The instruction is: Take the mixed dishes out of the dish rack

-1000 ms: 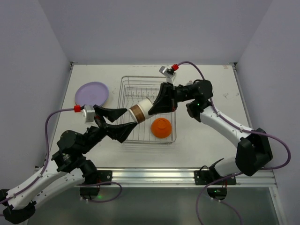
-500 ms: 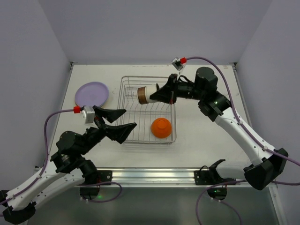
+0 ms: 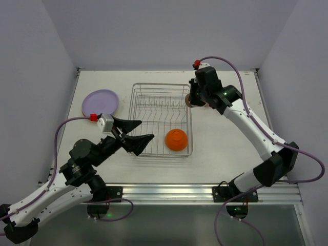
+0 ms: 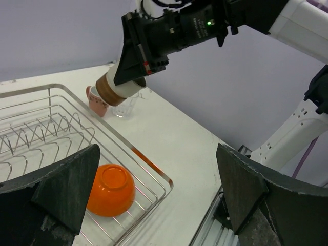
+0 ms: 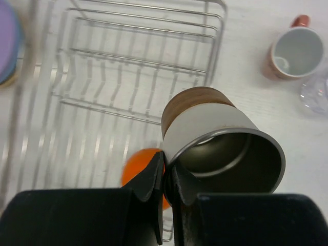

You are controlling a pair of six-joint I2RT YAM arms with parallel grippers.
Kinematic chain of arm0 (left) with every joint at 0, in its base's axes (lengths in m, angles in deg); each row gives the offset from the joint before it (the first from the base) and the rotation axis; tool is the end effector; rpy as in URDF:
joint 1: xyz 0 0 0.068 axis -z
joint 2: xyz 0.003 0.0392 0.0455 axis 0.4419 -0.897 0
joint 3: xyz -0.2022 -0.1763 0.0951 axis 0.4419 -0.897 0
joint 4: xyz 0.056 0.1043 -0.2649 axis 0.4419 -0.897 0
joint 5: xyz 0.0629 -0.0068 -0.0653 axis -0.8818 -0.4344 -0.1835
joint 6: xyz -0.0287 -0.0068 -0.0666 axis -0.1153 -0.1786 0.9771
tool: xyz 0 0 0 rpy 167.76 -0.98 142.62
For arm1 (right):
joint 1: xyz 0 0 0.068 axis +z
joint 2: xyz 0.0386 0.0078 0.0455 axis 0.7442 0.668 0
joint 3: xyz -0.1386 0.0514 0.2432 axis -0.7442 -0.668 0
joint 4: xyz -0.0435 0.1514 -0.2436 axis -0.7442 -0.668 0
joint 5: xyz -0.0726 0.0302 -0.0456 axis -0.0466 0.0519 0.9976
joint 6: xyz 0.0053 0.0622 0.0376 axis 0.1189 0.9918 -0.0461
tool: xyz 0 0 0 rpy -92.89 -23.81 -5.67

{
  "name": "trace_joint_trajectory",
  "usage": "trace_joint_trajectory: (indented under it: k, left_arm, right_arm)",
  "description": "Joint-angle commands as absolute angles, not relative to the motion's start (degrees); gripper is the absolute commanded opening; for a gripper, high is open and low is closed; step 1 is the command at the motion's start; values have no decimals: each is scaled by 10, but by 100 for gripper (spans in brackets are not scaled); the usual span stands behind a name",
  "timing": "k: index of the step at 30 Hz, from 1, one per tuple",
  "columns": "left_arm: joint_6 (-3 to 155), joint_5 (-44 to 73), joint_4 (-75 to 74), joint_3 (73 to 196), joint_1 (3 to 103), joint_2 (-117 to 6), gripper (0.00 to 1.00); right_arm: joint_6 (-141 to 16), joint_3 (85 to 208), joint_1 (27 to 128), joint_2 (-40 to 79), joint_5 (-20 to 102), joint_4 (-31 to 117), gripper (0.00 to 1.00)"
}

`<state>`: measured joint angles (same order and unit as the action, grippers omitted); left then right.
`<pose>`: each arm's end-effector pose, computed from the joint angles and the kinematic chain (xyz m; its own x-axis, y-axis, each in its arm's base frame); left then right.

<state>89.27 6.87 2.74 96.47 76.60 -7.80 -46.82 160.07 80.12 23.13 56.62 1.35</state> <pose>0.1109 -0.1350 0.3610 -0.2079 -0.4110 -0.8876 0.7599 0.5035 -0.4111 0.3190 0.1897 0.3878 -0.6441 0.0413 -0.7638 -0.2030 0.9535 0.2227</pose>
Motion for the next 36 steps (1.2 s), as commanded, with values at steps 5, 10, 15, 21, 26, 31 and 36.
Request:
trace_joint_trajectory:
  k: [5,10,15,21,26,31,36]
  left_arm:
    - [875,66,25,989,765,-77,100]
    - [873,65,17,993,765,-79,100]
    - [874,66,14,993,765,-77,100]
    - [875,66,14,993,765,-78,100]
    - [874,65,12,993,765,-78,100]
    - [873,68,12,993,765,-82,100]
    - [874,72,13,993,765,-89,100]
  right_arm:
    - [-497,1642,754,325,702,-101,0]
    - [-499,1631,714,353,699,-96,0]
    - [-504,1623,691,388,685,-76,0]
    - [-505,1632,678,442,689,-62,0]
    - [-505,1632,672,458,677,-40,0]
    - [-508,1631,667,471,670,-30,0]
    - [-508,1631,665,482,668,-9,0]
